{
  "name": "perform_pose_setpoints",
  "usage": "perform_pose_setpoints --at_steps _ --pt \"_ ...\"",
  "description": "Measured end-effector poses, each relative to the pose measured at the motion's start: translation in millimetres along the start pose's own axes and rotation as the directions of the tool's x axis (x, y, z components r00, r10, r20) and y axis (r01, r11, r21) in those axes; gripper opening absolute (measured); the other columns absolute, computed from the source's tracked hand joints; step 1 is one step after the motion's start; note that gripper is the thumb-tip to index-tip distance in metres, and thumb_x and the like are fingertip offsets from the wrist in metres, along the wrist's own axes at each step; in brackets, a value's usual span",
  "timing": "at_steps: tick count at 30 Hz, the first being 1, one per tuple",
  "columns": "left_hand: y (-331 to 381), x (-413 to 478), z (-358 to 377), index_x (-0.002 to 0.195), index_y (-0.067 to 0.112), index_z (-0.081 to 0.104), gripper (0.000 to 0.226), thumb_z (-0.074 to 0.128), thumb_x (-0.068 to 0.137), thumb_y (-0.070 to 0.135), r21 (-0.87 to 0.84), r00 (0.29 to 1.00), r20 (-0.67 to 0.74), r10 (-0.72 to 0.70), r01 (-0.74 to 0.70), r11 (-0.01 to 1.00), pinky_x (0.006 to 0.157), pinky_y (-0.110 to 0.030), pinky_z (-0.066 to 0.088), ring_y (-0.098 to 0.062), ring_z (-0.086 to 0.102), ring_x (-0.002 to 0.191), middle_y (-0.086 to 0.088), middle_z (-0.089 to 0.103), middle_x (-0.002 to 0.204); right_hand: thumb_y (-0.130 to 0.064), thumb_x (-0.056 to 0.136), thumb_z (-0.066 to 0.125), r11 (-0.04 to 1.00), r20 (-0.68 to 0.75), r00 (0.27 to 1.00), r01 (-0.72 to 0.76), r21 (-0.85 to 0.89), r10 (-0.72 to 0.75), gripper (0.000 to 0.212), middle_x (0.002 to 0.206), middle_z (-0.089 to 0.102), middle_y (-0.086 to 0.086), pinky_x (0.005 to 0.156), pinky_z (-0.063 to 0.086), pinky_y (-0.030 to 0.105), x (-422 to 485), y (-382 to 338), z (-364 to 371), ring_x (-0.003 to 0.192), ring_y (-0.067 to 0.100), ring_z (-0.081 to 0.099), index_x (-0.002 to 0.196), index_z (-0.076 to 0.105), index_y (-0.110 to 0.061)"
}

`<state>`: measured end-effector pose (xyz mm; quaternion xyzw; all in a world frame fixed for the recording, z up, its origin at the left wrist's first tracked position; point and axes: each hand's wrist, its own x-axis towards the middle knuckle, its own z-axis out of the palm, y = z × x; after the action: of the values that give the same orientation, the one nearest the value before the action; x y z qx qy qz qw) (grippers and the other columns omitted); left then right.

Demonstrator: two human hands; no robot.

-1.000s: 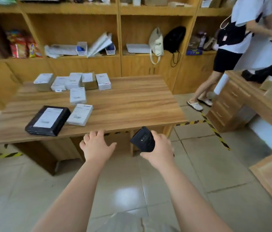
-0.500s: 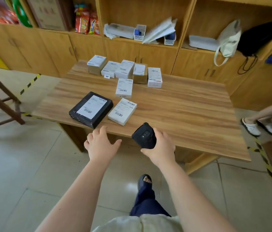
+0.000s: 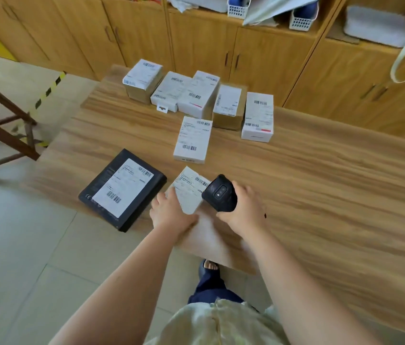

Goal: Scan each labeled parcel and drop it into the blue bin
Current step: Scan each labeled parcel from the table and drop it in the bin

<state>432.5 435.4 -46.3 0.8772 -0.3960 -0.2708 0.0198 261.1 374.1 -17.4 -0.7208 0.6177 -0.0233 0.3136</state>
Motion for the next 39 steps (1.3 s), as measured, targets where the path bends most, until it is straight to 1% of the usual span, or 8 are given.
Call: perform_pose_setpoints --at_steps 3,8,11,18,22,27,33,39 --pt "21 22 14 0.153 0.026 0.012 0.107 0.075 0.07 0.053 0.111 1.0 -0.018 -0.009 0.011 0.994 0.117 -0.048 0.018 -0.036 0.017 0.143 -0.015 0.018 0.156 -0.037 0.068 0.082 1.0 0.024 1.0 -0.01 0.004 0.01 0.095 0.136 0.045 0.001 0.104 0.036 0.044 35 1 -4 0.128 0.029 0.04 0.15 0.035 -0.031" --pt "35 38 23 0.148 0.028 0.015 0.103 0.074 0.067 0.049 0.124 0.998 -0.039 0.039 -0.034 0.992 0.117 -0.048 0.011 -0.038 0.017 0.141 -0.02 0.02 0.151 -0.035 0.068 0.081 0.998 0.018 0.999 -0.042 0.046 0.041 0.088 0.132 0.048 0.0 0.102 0.039 0.047 68 1 -17 0.124 0.03 0.043 0.146 0.04 -0.031" --pt "39 40 16 0.149 0.028 0.017 0.103 0.073 0.066 0.052 0.08 0.996 -0.026 0.082 -0.08 0.994 0.116 -0.045 0.014 -0.036 0.023 0.137 -0.017 0.023 0.146 -0.037 0.068 0.081 0.993 -0.019 0.997 -0.066 0.093 0.068 0.085 0.131 0.05 0.002 0.102 0.04 0.049 77 0 -27 0.123 0.03 0.045 0.143 0.043 -0.029" --pt "57 57 -31 0.15 0.029 0.028 0.096 0.07 0.07 0.063 0.139 0.888 -0.37 0.272 -0.236 0.962 0.112 -0.052 0.01 -0.04 0.025 0.132 -0.017 0.029 0.147 -0.036 0.064 0.084 0.972 -0.173 0.979 -0.071 0.222 0.112 0.088 0.126 0.052 -0.001 0.1 0.042 0.048 89 -9 -66 0.12 0.026 0.048 0.143 0.044 -0.032" --pt "66 81 -64 0.15 0.034 0.03 0.09 0.069 0.073 0.059 0.208 0.868 -0.347 0.356 -0.299 0.931 0.111 -0.054 0.008 -0.038 0.018 0.13 -0.015 0.025 0.151 -0.037 0.068 0.08 0.994 -0.192 0.978 -0.071 0.078 0.085 0.092 0.131 0.046 -0.002 0.102 0.036 0.041 84 -29 -80 0.124 0.025 0.042 0.149 0.037 -0.032" --pt "53 105 -87 0.141 0.03 0.048 0.087 0.08 0.061 0.043 0.283 0.783 -0.402 0.475 -0.387 0.878 0.106 -0.058 0.017 -0.039 0.028 0.121 -0.018 0.037 0.141 -0.037 0.073 0.075 0.978 -0.176 0.977 -0.145 -0.147 0.119 0.084 0.135 0.04 -0.002 0.098 0.03 0.042 73 -60 -75 0.126 0.027 0.037 0.146 0.034 -0.03" --pt "33 133 -106 0.14 0.032 0.045 0.096 0.089 0.055 0.033 0.329 0.763 -0.362 0.535 -0.432 0.84 0.111 -0.061 0.009 -0.041 0.025 0.126 -0.015 0.027 0.143 -0.034 0.075 0.072 0.968 -0.123 0.981 -0.173 -0.181 0.153 0.079 0.133 0.041 0.0 0.093 0.029 0.042 71 -101 -60 0.124 0.027 0.037 0.144 0.035 -0.029" --pt "24 140 -118 0.149 0.038 0.03 0.094 0.081 0.071 0.04 0.34 0.771 -0.281 0.571 -0.477 0.811 0.115 -0.057 0.001 -0.036 0.009 0.132 -0.012 0.016 0.152 -0.033 0.073 0.074 0.933 -0.125 0.942 -0.328 -0.146 0.312 0.078 0.133 0.043 0.0 0.087 0.031 0.041 51 -114 -44 0.124 0.028 0.038 0.141 0.037 -0.028"
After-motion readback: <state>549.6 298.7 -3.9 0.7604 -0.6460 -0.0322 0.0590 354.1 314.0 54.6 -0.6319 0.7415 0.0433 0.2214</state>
